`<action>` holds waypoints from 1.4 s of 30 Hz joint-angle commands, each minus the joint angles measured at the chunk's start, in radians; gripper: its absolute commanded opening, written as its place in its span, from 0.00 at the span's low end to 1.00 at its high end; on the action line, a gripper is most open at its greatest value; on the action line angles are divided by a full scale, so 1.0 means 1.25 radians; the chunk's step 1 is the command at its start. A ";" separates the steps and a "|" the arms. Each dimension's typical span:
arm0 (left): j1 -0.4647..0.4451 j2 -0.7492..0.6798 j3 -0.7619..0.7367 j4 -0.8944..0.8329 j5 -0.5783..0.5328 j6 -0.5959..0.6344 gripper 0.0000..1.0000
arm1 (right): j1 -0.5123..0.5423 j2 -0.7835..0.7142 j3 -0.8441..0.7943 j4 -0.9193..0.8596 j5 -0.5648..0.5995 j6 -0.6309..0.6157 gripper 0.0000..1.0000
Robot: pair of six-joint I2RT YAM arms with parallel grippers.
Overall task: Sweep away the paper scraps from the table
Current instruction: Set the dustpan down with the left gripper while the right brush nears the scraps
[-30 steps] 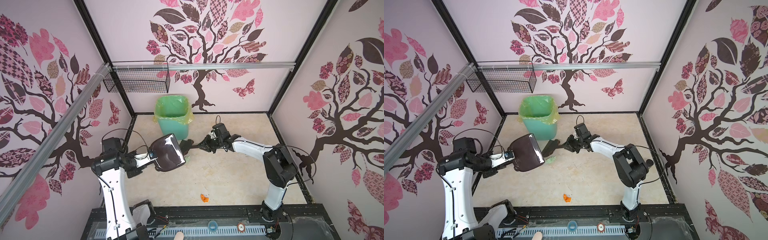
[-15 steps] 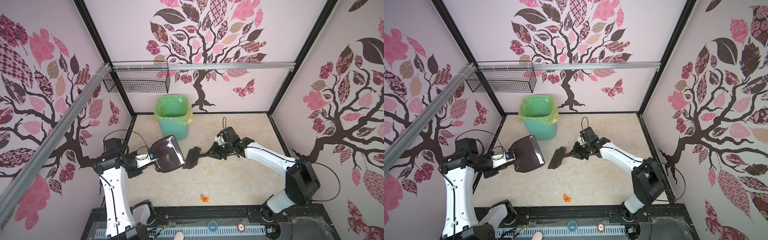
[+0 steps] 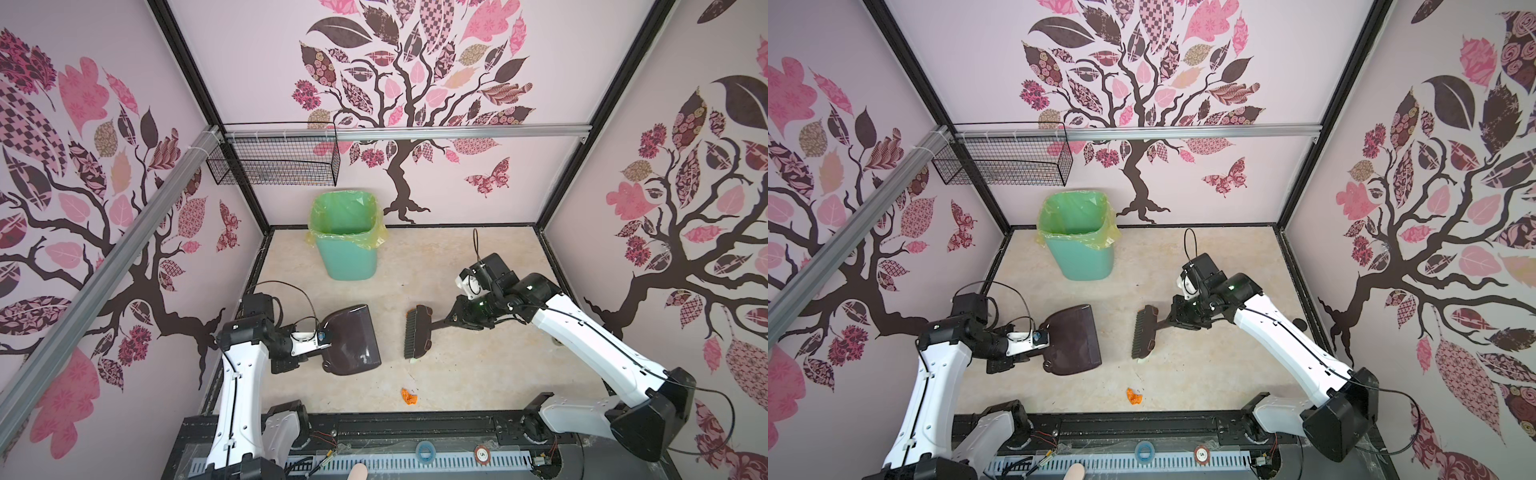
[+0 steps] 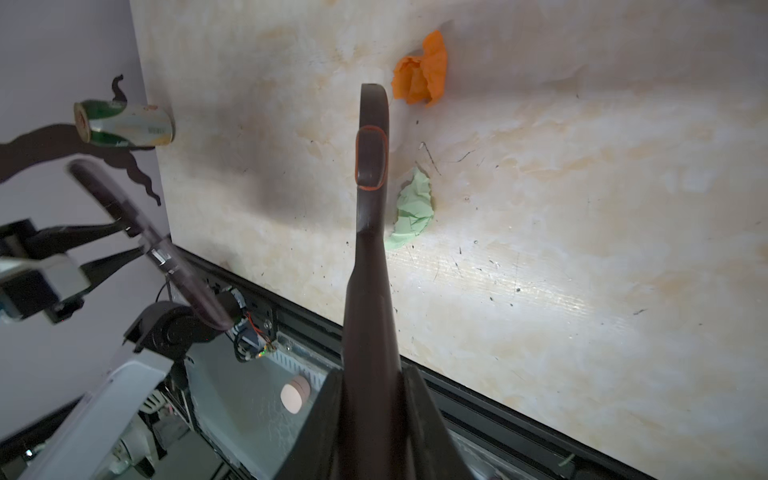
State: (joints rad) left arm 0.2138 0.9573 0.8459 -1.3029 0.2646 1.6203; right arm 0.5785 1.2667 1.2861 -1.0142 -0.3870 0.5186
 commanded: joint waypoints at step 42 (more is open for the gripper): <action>-0.033 0.332 -0.105 0.266 -0.054 -0.037 0.00 | 0.215 0.311 0.256 -0.240 0.139 -0.405 0.00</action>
State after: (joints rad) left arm 0.1761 1.3872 0.7067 -0.9596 0.1627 1.5707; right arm 0.8772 1.6299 1.5707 -1.2675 -0.3408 0.0185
